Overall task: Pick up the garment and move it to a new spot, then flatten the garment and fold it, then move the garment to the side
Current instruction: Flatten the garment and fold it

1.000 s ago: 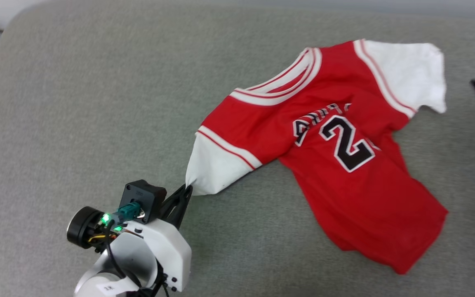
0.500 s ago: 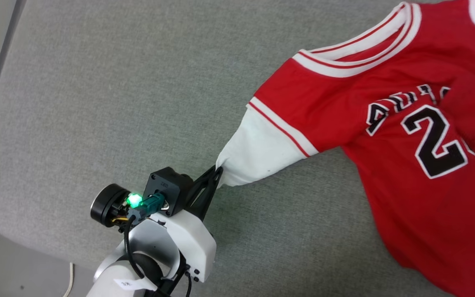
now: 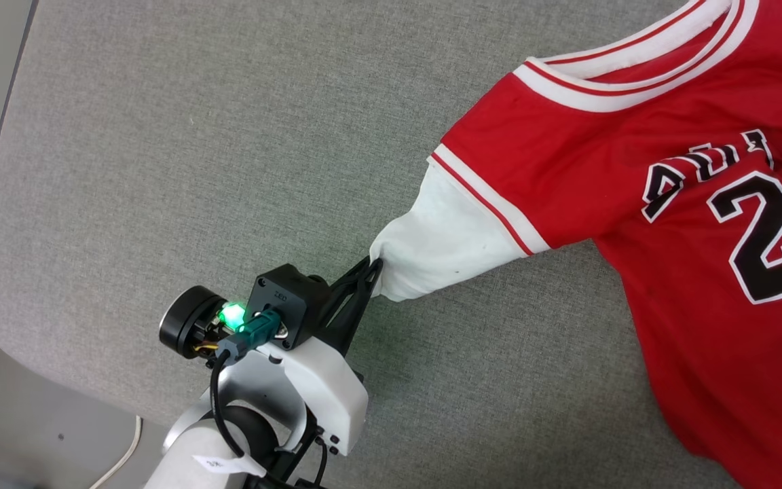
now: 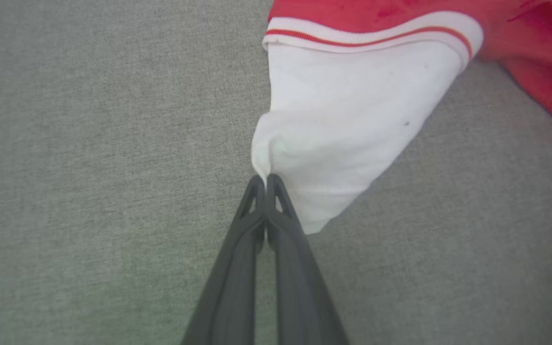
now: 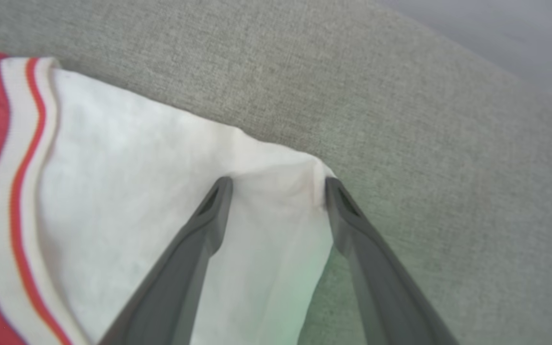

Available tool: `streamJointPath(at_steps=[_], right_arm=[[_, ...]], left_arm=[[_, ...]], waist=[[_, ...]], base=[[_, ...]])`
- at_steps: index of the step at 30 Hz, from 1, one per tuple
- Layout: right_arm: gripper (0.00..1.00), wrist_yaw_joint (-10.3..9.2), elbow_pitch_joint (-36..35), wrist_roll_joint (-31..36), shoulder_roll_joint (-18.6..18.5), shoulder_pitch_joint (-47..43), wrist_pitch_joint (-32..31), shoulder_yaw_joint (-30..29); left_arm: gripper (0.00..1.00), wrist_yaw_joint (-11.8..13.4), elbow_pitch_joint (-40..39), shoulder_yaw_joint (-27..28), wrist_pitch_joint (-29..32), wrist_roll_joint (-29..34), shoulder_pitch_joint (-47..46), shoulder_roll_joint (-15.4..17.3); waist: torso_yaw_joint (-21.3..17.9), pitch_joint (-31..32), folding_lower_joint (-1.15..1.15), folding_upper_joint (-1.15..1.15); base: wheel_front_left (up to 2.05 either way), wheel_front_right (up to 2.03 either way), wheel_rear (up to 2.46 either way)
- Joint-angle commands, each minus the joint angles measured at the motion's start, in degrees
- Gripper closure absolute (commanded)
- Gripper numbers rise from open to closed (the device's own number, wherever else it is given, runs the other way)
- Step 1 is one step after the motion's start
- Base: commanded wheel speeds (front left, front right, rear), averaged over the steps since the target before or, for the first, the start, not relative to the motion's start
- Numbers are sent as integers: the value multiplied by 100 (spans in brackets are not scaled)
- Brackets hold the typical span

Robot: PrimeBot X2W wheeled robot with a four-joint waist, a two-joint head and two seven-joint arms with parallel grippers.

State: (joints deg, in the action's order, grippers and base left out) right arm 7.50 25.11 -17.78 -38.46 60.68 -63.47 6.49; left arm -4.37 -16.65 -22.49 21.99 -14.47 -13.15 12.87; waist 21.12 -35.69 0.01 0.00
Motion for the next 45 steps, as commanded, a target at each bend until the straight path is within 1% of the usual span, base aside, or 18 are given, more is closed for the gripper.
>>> streamJointPath(at_steps=[1,3,4,5,6,9,13,21,22,25,29,33,40,43,44,45], right_arm=[[0,-1,129,-148,69,-284,-49,115],[0,0,177,-285,82,-376,-147,179],[10,1,191,-326,73,-430,-179,218],[74,1,201,-368,60,-493,-221,249],[100,1,204,-422,45,-538,-245,270],[100,-1,217,-506,-8,-584,-193,238],[100,-2,156,-459,-50,-600,119,275],[100,-5,199,-383,-109,-497,1189,371],[100,-5,199,-383,-109,-497,1189,371],[100,-5,290,-433,-116,-563,1606,419],[100,-5,422,-575,-33,-584,2140,476],[100,-5,414,-730,10,-641,2547,533],[100,-5,162,-1073,11,-798,2980,723],[100,-5,-18,-1204,-56,-882,3115,800],[100,-5,-215,-1332,-103,-966,3249,830],[100,-5,-273,-1359,-118,-995,3290,823]], left_arm=[[100,26,5,-20,-39,-29,-66,-8],[100,35,23,-24,-52,-24,-88,-17],[100,42,35,-24,-64,-28,-91,-18],[100,45,47,-23,-64,-33,-93,-20],[100,52,62,-26,-72,-33,-98,-17],[100,68,94,-10,-96,-30,-117,-1],[100,114,151,24,-104,-9,-101,40],[100,218,283,174,-176,-6,-74,132],[100,218,283,174,-176,-6,-74,132],[100,274,320,257,-182,-25,-44,193],[100,369,336,437,-203,-43,-35,283],[100,459,312,641,-223,-35,-74,420],[100,559,220,952,-247,-3,-135,670],[100,605,144,1075,-239,20,-144,777],[100,685,49,1215,-257,37,-205,847],[100,706,22,1259,-254,52,-219,878]], waist=[[13,-20,-1,0],[19,-35,-1,0],[20,-39,-1,0],[22,-40,-1,0],[24,-37,-1,0],[21,-7,-1,0],[-39,100,-1,0],[-328,595,-1,0],[-328,595,-1,0],[-484,871,-1,0],[-709,1274,-1,0],[-935,1662,-1,0],[-1320,2257,-1,0],[-1472,2476,-1,0],[-1607,2696,-1,0],[-1647,2765,-1,0]], base=[[0,0,0],[0,0,0],[0,0,0],[0,0,0],[0,0,0],[0,0,0],[0,0,0],[0,0,0],[0,0,0],[0,0,0],[0,0,0],[0,0,0],[0,0,0],[0,0,0],[0,0,0],[0,0,0]])
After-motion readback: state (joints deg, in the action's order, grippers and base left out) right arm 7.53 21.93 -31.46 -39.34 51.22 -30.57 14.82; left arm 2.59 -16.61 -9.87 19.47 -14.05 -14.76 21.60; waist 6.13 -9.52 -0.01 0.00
